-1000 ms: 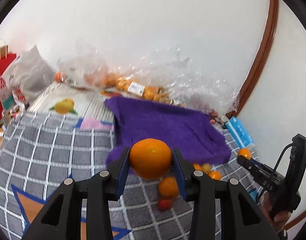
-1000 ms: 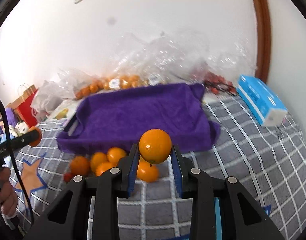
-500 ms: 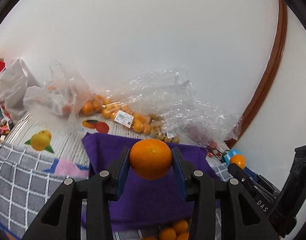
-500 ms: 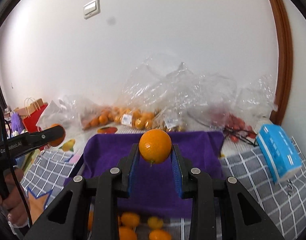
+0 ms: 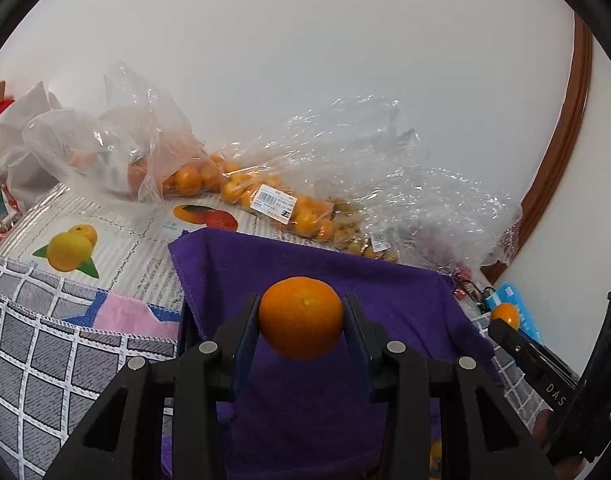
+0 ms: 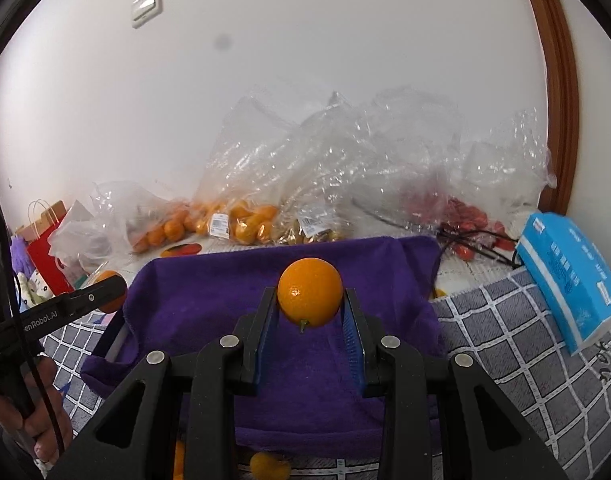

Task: Organize fruits
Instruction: 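Lift both held oranges and carry them over the purple towel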

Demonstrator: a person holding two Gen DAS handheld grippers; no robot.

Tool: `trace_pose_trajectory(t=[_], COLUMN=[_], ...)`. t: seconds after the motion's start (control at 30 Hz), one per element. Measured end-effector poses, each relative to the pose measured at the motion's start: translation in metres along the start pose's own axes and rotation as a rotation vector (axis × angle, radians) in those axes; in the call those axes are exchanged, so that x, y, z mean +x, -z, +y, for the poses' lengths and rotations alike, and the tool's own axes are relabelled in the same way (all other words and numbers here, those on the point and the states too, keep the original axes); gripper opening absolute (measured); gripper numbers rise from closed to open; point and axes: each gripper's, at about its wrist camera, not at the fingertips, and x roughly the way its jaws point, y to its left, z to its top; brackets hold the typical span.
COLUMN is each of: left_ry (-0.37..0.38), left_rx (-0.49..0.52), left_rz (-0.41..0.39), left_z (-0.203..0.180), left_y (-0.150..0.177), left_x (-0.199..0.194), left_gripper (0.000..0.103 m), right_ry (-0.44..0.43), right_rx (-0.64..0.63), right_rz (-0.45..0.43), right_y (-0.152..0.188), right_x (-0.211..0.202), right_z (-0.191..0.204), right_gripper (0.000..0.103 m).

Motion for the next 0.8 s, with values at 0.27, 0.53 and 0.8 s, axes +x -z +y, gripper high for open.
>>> trace_pose_trajectory(t=[0.27,0.53,0.8], left_ry=[-0.01,-0.023,-0.031], left_rx=[-0.017,-0.013,-0.016], left_rz=[0.019,0.066,0.137], left_z=[0.008,0.009,0.01], left_y=[0.001,0.006,0.011], left_x=[0.008,0.021,0.034], left_gripper=[0.039,0.039,0.039], right_ry=[0.039,0.063,0.049], right_rx=[0.008,0.011,0.003], right_rz=[0.03,0.067,0.139], right_y=[0.006,0.015,0.024], right_x=[0.014,0.028,0.042], right_z=[-0.008,-0.011,-0.008], right_gripper=[0.032,0.032,0.032])
